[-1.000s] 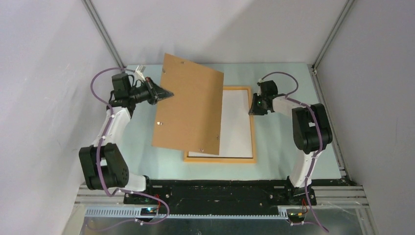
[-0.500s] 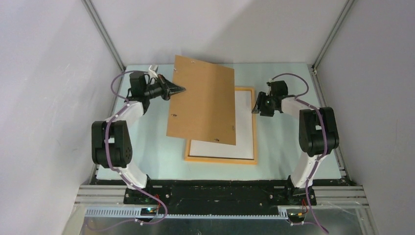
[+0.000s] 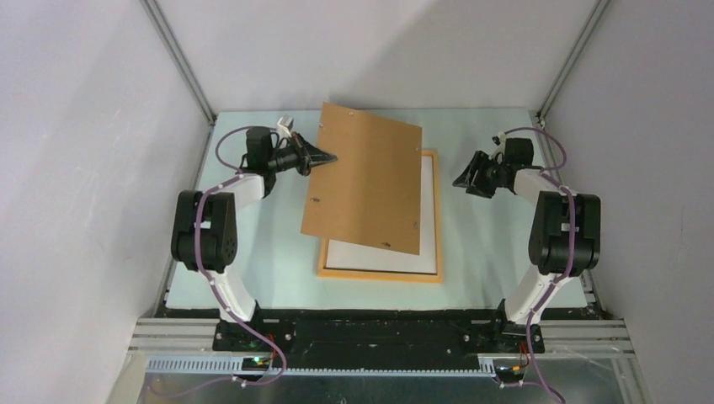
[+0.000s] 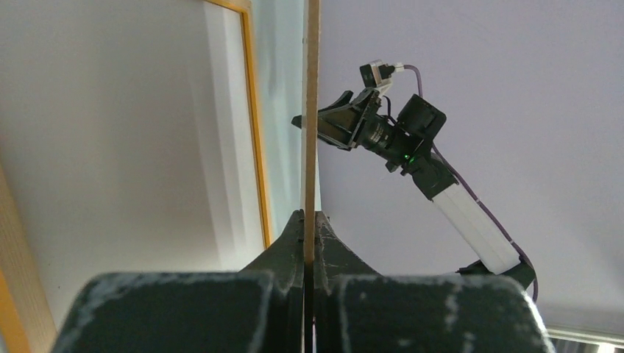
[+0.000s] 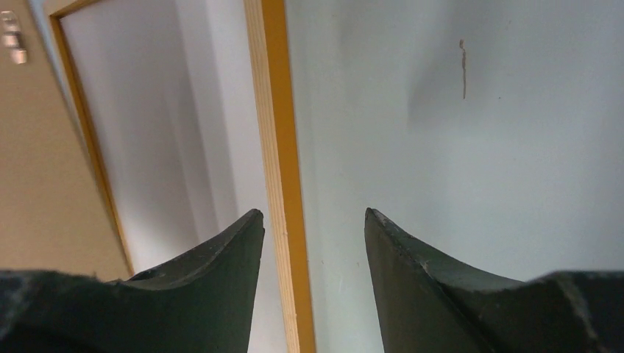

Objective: Put the photo into the frame

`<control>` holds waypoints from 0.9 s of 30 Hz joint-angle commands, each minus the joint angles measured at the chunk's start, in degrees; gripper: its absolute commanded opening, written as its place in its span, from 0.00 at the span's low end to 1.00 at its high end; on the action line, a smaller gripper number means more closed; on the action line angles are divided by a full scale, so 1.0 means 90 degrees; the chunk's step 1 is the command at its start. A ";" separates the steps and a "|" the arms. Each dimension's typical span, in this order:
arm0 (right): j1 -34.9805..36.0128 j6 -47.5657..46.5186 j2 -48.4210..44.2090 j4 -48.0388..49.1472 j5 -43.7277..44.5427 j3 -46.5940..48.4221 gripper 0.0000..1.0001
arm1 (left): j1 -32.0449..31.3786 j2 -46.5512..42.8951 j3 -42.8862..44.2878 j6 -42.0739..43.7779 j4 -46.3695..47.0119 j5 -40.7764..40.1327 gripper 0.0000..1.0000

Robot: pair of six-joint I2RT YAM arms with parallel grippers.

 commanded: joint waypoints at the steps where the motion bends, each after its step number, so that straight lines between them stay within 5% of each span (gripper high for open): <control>1: -0.0174 -0.0155 -0.0312 0.0337 -0.0913 -0.0192 0.57 | -0.0184 0.0160 0.0207 -0.0402 0.0737 -0.0003 0.00; 27: -0.0526 -0.0261 -0.0344 0.0651 -0.1205 -0.0388 0.54 | -0.0656 0.0933 -0.0171 -0.0820 0.1964 -0.0453 0.00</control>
